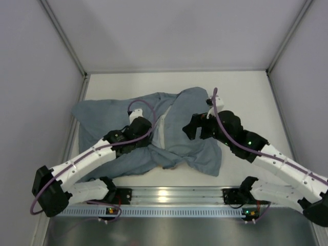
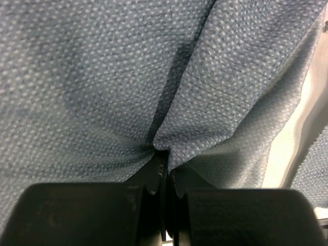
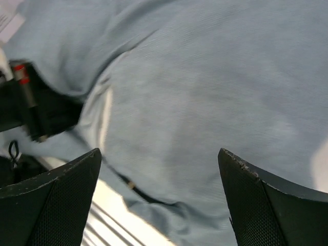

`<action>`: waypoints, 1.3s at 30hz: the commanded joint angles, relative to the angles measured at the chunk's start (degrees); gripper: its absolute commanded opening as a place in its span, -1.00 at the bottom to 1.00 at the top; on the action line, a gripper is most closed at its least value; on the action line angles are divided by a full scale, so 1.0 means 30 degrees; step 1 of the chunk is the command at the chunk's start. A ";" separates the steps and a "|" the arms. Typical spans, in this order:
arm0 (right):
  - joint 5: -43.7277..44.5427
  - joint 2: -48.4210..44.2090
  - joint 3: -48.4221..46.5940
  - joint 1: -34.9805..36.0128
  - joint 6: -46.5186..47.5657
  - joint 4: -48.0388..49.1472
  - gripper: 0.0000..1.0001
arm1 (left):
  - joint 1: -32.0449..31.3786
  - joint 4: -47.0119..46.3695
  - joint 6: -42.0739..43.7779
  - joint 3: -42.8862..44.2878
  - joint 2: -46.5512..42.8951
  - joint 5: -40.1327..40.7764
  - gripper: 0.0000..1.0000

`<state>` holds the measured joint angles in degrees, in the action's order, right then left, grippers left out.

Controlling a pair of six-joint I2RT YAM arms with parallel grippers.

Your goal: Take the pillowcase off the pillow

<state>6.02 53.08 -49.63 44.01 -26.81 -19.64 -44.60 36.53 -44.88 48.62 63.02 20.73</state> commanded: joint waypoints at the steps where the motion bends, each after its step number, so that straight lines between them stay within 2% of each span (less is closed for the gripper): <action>1: 0.3290 0.2427 -0.1354 0.2814 -0.1287 -0.0925 0.78 | 0.0042 -0.2157 0.0313 0.0052 0.0758 -0.1313 -1.00; 8: 0.5695 0.7087 -0.3084 0.5716 -0.3133 -0.0778 0.59 | 0.0042 -0.2188 0.0459 -0.0035 0.0116 -0.1579 -1.00; 12: 0.7187 0.9459 -0.4023 0.6102 -0.3544 -0.0749 0.51 | 0.0042 -0.2159 0.0372 -0.0211 -0.0177 -0.1870 -1.00; 17: 0.6665 1.0753 -0.4873 0.6481 -0.3575 -0.0545 0.47 | 0.0042 -0.2159 0.0342 -0.0474 -0.0266 -0.1959 -1.00; 23: 0.7162 1.1018 -0.5050 0.6981 -0.3691 -0.0427 0.57 | 0.0042 -0.2275 0.0342 -0.0650 -0.0178 -0.2076 -1.00; 26: 0.7747 1.0901 -0.4758 0.7010 -0.3808 -0.0485 0.54 | 0.0042 -0.2276 0.0371 -0.0738 -0.0324 -0.1989 -1.00; 30: 0.8333 1.0872 -0.4260 0.6981 -0.3925 -0.0485 0.36 | 0.0042 -0.2247 0.0313 -0.0826 -0.0588 -0.1988 -1.00; 34: 0.8832 1.0754 -0.3820 0.7010 -0.4160 -0.0456 0.04 | 0.0042 -0.2276 0.0254 -0.0884 -0.0734 -0.2018 -1.00; 39: 0.9446 1.0229 -0.3470 0.7010 -0.4306 -0.0777 -0.18 | 0.0042 -0.2246 0.0283 -0.1031 -0.0910 -0.1901 -1.00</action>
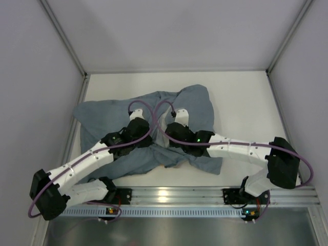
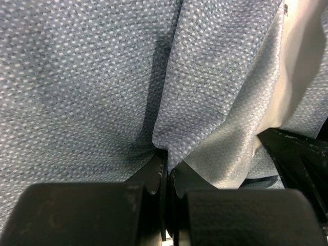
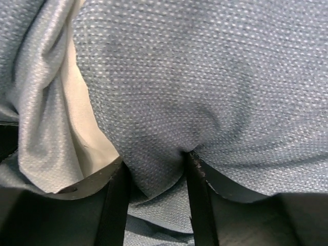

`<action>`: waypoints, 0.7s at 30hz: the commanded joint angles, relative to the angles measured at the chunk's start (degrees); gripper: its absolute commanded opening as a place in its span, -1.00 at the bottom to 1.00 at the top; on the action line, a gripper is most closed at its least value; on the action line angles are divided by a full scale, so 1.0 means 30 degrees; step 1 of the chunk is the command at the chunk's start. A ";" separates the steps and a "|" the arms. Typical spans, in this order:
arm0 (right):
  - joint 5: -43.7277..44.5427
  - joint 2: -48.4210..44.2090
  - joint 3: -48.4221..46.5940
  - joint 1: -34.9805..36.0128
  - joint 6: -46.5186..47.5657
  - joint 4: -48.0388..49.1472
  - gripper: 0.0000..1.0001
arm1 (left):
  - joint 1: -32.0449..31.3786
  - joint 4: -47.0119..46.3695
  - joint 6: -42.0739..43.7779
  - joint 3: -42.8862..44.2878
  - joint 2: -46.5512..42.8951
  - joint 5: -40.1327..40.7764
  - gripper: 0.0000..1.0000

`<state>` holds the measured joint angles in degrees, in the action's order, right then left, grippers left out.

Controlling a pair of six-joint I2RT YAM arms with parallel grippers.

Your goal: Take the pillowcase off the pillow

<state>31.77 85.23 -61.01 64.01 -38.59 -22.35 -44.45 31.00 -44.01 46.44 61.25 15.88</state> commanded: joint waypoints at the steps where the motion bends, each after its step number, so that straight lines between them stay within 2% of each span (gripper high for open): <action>1: 0.0981 -0.0635 0.0415 0.0315 -0.0408 0.0038 -0.21 | -0.0009 -0.0374 -0.0008 -0.0332 -0.0378 -0.0225 -1.00; 6: 0.1626 -0.1544 0.1205 0.0197 -0.0613 -0.0401 -0.61 | -0.0009 -0.0344 -0.0008 -0.0332 -0.0438 0.0039 -1.00; 10: 0.2095 -0.2422 0.1909 0.0022 -0.0848 -0.0870 -0.66 | 0.0020 -0.0140 -0.0008 -0.0186 -0.0409 0.0185 -1.00; 13: 0.2447 -0.3301 0.2407 -0.0182 -0.0877 -0.1338 -0.77 | 0.0079 -0.0052 -0.0066 -0.0156 -0.0379 0.0302 -1.00; 15: 0.2681 -0.4033 0.2933 -0.0417 -0.0877 -0.1777 -1.00 | 0.0195 0.0036 -0.0067 -0.0185 -0.0350 0.0332 -1.00; 21: 0.2653 -0.6698 0.5715 -0.3196 -0.0498 -0.2218 -1.00 | 0.0984 0.0797 -0.0330 -0.0390 -0.1022 0.0596 -1.00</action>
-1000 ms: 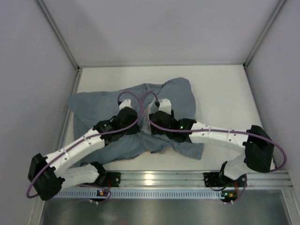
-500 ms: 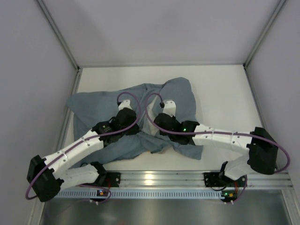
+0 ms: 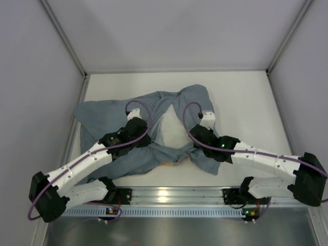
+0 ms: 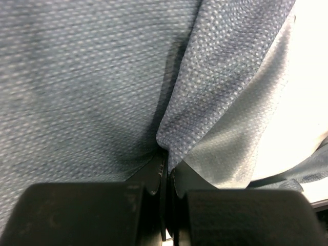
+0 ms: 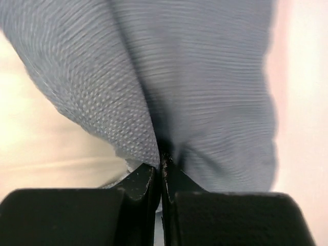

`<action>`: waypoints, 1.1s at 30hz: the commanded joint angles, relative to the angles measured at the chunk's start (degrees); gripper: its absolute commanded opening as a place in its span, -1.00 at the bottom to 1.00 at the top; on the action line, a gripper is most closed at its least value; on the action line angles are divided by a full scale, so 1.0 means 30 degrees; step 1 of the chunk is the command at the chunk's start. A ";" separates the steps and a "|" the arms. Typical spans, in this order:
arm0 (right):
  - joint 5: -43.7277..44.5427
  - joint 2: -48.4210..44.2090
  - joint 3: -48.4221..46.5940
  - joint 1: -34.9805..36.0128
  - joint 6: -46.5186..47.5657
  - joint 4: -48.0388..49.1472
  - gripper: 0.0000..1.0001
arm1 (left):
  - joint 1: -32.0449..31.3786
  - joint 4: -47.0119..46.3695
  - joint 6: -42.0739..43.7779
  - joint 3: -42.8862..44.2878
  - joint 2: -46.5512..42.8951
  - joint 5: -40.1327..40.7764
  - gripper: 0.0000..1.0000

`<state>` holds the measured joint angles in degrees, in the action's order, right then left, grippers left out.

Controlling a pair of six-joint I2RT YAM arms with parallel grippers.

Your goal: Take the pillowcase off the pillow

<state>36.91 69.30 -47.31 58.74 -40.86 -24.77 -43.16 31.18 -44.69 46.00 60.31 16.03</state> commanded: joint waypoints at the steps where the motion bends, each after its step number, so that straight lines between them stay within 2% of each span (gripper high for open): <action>1: 0.0882 -0.1796 0.1528 -0.2606 0.0464 -0.1468 -1.00 | 0.0731 0.0885 -0.0104 -0.0245 -0.0855 0.0516 -1.00; 6: -0.1078 -0.4288 0.3668 -0.7527 0.1285 -0.1468 -1.00 | 0.2194 0.1967 0.0276 -0.0099 -0.1939 0.0164 -1.00; 9: -0.2774 -0.4613 0.4226 -0.9202 0.1783 -0.1060 -1.00 | 0.2900 0.2582 0.0714 0.0165 -0.2321 0.0047 -1.00; 11: -0.4468 -0.4293 0.4576 -0.9763 0.1843 -0.0183 -1.00 | 0.3279 0.2906 0.0803 0.0428 -0.2525 0.0105 -1.00; 16: -0.6469 -0.2858 0.5631 -1.0525 0.1463 0.1809 -1.00 | 0.3925 0.3784 0.1184 0.0663 -0.3081 0.0105 -1.00; 20: -0.9427 -0.1481 0.7271 -1.1960 0.1082 0.4879 -1.00 | 0.4453 0.4167 0.1390 0.0780 -0.3346 0.0106 -1.00; 24: -1.1243 -0.0132 0.7537 -1.2139 0.0819 0.6494 -1.00 | 0.4454 0.3964 0.1272 0.1043 -0.3113 -0.1442 -0.97; 25: -1.1856 -0.0101 0.7624 -1.2110 0.0760 0.6703 -1.00 | 0.4483 0.3817 0.1388 0.1334 -0.2997 -0.2028 -0.52; 28: -1.2185 -0.0742 0.7539 -1.1467 0.0759 0.7263 -1.00 | 0.4134 0.3786 0.2091 0.2881 -0.2791 -0.3526 0.30; 31: -1.2185 -0.1155 0.7245 -1.0880 0.0818 0.6912 -1.00 | 0.1796 0.3816 0.2794 0.4671 -0.2558 -0.1893 0.52; 33: -1.2272 -0.1126 0.7040 -1.0849 0.0818 0.6881 -1.00 | -0.0810 0.3874 0.3555 0.6867 -0.1799 -0.0693 0.62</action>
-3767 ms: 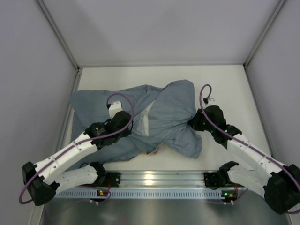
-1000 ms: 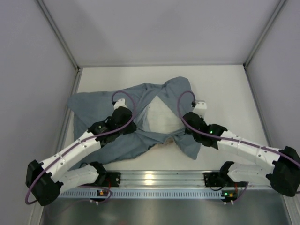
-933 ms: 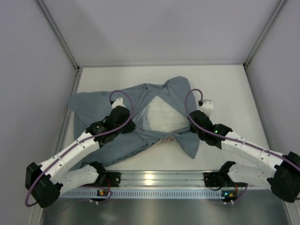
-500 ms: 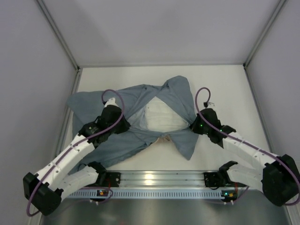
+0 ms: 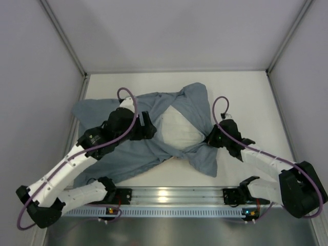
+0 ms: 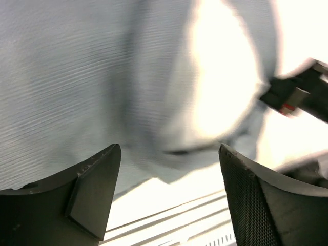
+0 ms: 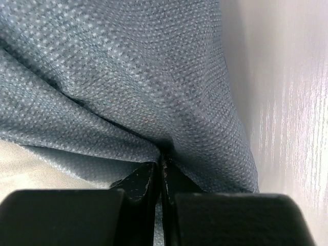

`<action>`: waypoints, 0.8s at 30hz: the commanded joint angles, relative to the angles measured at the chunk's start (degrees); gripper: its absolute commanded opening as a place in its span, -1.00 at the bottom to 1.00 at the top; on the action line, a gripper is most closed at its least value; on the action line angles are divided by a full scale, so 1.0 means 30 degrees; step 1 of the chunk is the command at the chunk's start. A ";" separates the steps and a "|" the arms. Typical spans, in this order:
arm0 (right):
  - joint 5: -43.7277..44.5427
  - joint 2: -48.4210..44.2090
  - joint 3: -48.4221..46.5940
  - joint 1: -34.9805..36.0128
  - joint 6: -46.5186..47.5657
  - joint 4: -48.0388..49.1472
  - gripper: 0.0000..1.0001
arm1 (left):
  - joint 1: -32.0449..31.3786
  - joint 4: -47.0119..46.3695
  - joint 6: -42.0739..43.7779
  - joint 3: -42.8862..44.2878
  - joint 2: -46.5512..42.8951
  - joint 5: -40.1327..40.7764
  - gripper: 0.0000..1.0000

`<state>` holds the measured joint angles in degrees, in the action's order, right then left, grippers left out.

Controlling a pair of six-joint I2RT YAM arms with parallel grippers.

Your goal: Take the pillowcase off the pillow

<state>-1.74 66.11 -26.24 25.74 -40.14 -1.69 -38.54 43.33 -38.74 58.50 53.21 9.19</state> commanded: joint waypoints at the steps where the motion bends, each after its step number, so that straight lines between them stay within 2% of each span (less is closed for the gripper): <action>1: 0.0028 0.0082 -0.0158 0.0152 0.0577 -0.0870 -1.00 | -0.3981 -0.0176 0.1866 0.4128 0.1937 0.1769 0.63; 2: -0.0035 0.0142 -0.0247 0.0239 0.0548 -0.0929 -1.00 | -0.4838 -0.0205 0.2420 0.4838 0.2705 0.2002 0.71; 4: -0.0211 0.0288 -0.0364 0.0240 0.0548 -0.0929 -1.00 | -0.7525 0.0404 0.2717 0.6244 0.5535 0.3959 0.72; 7: -0.0329 0.0260 -0.0424 0.0269 0.0577 -0.0988 -1.00 | -0.9965 0.1431 0.2923 0.8621 0.8908 0.7321 0.75; 12: -0.0329 -0.0121 -0.0365 0.0269 0.0665 -0.1193 -1.00 | -1.0589 0.1846 0.3246 0.9592 1.2782 0.9443 0.79; 18: -0.0913 -0.0268 -0.0219 0.0269 0.0666 -0.0989 -1.00 | -1.0677 0.1700 0.3890 0.9768 1.4489 1.1553 0.91; 24: -0.1354 -0.0501 -0.0160 0.0269 0.0548 -0.0608 -1.00 | -1.0677 0.1201 0.5150 1.0089 1.5599 1.0708 0.98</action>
<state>-4.25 65.65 -26.37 25.85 -39.46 -1.93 -70.48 48.05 -25.76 86.37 98.89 40.14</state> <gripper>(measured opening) 0.003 0.985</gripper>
